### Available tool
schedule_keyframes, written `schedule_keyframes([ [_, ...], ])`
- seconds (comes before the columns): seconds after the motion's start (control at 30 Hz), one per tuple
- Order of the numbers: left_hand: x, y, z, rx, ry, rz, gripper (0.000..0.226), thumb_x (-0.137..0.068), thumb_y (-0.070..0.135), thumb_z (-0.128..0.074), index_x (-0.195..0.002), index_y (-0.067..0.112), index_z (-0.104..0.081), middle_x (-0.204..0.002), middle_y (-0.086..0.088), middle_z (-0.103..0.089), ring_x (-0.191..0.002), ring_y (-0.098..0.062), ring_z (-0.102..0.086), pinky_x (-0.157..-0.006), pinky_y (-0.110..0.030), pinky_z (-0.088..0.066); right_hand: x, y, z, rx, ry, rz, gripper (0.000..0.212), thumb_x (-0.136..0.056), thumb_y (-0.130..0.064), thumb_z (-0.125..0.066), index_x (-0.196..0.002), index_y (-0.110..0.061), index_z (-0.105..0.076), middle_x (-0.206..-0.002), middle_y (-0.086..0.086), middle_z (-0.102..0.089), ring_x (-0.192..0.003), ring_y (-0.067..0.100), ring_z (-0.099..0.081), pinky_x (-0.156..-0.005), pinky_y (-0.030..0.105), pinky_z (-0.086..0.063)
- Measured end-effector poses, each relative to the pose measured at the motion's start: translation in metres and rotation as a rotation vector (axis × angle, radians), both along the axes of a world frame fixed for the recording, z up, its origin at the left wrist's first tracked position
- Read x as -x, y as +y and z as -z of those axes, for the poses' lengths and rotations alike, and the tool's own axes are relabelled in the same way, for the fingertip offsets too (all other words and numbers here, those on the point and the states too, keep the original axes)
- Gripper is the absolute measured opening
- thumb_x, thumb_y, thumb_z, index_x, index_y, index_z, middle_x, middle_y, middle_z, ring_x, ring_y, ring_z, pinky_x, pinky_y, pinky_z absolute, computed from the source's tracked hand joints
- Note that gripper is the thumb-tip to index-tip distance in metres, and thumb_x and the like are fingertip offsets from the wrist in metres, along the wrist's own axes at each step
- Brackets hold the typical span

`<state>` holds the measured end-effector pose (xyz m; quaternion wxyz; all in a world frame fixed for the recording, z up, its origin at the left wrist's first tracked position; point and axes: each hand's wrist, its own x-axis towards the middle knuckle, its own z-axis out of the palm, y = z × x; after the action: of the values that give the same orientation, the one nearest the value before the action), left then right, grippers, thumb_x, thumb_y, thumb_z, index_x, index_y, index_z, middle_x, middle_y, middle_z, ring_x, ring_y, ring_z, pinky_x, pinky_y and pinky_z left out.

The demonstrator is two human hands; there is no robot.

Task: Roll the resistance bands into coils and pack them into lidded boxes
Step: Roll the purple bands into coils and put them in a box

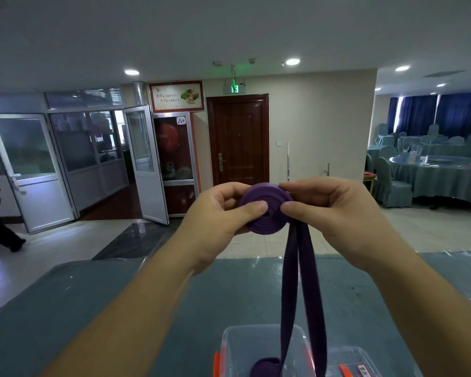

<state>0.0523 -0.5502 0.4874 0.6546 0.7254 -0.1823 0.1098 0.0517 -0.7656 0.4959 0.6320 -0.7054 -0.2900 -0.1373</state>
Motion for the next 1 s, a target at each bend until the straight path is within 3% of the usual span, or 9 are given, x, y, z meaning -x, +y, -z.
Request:
schedule_keyframes([
  [0.13, 0.0, 0.009, -0.007, -0.284, -0.053, -0.022, 0.033, -0.082, 0.025, -0.085, -0.113, 0.024, -0.076, -0.105, 0.001, -0.08, -0.1, -0.018, -0.076, -0.094, -0.038, -0.061, 0.001, 0.001, 0.001, 0.089, 0.005, 0.021, 0.032, -0.079, -0.015, -0.082, -0.11, -0.023, -0.077, -0.097, -0.005, -0.083, -0.093, 0.013, -0.079, -0.087, 0.027, -0.063],
  [0.23, -0.001, 0.008, -0.007, -0.182, -0.061, -0.03, 0.042, -0.073, 0.033, -0.084, -0.113, 0.023, -0.075, -0.105, -0.002, -0.08, -0.101, -0.021, -0.076, -0.093, -0.04, -0.061, -0.001, 0.005, 0.003, -0.038, 0.008, 0.004, 0.037, -0.073, -0.025, -0.078, -0.109, -0.021, -0.077, -0.099, -0.001, -0.083, -0.095, 0.016, -0.079, -0.087, 0.026, -0.062],
  [0.33, -0.003, 0.005, -0.001, -0.046, 0.007, 0.011, 0.044, -0.074, 0.024, -0.084, -0.115, 0.017, -0.073, -0.106, -0.008, -0.08, -0.101, -0.025, -0.077, -0.09, -0.041, -0.062, -0.003, 0.004, 0.003, -0.103, 0.021, -0.009, 0.036, -0.072, -0.024, -0.076, -0.107, -0.018, -0.078, -0.097, 0.001, -0.083, -0.094, 0.017, -0.079, -0.089, 0.026, -0.062],
  [0.5, -0.001, 0.01, -0.005, -0.27, -0.018, -0.003, 0.033, -0.085, 0.017, -0.084, -0.117, 0.021, -0.075, -0.106, -0.002, -0.079, -0.101, -0.021, -0.076, -0.093, -0.04, -0.062, -0.003, 0.004, 0.008, 0.032, -0.021, 0.041, 0.021, -0.085, -0.01, -0.078, -0.102, -0.023, -0.079, -0.095, -0.002, -0.083, -0.092, 0.016, -0.079, -0.086, 0.029, -0.062],
  [0.63, -0.001, 0.012, -0.005, -0.189, -0.018, 0.008, 0.031, -0.086, 0.019, -0.081, -0.116, 0.02, -0.075, -0.107, -0.003, -0.08, -0.103, -0.022, -0.076, -0.096, -0.041, -0.061, -0.004, 0.004, 0.009, -0.03, 0.043, -0.011, 0.025, -0.088, -0.011, -0.073, -0.111, -0.019, -0.076, -0.1, 0.002, -0.082, -0.096, 0.018, -0.079, -0.09, 0.028, -0.062],
  [0.73, -0.002, 0.012, -0.002, -0.126, -0.009, 0.008, 0.034, -0.084, 0.016, -0.081, -0.117, 0.018, -0.074, -0.106, -0.005, -0.08, -0.103, -0.022, -0.076, -0.097, -0.042, -0.06, -0.003, 0.0, 0.005, 0.053, 0.106, -0.067, 0.023, -0.093, -0.01, -0.07, -0.112, -0.021, -0.078, -0.103, 0.002, -0.082, -0.101, 0.019, -0.077, -0.095, 0.034, -0.061],
  [0.87, -0.004, 0.011, 0.003, -0.088, -0.01, 0.017, 0.044, -0.077, 0.026, -0.082, -0.119, 0.017, -0.074, -0.108, -0.007, -0.08, -0.105, -0.025, -0.076, -0.098, -0.044, -0.059, -0.004, -0.003, 0.003, 0.228, 0.085, -0.031, 0.024, -0.088, -0.026, -0.076, -0.111, -0.029, -0.078, -0.103, -0.002, -0.081, -0.1, 0.017, -0.075, -0.095, 0.035, -0.059],
  [1.0, -0.006, 0.011, 0.005, -0.071, -0.005, 0.028, 0.048, -0.075, 0.028, -0.082, -0.121, 0.015, -0.073, -0.11, -0.007, -0.08, -0.106, -0.025, -0.076, -0.097, -0.045, -0.059, -0.006, -0.002, 0.006, 0.168, 0.058, -0.014, 0.036, -0.069, -0.04, -0.08, -0.102, -0.025, -0.081, -0.094, 0.007, -0.079, -0.089, 0.02, -0.076, -0.084, 0.032, -0.061],
])
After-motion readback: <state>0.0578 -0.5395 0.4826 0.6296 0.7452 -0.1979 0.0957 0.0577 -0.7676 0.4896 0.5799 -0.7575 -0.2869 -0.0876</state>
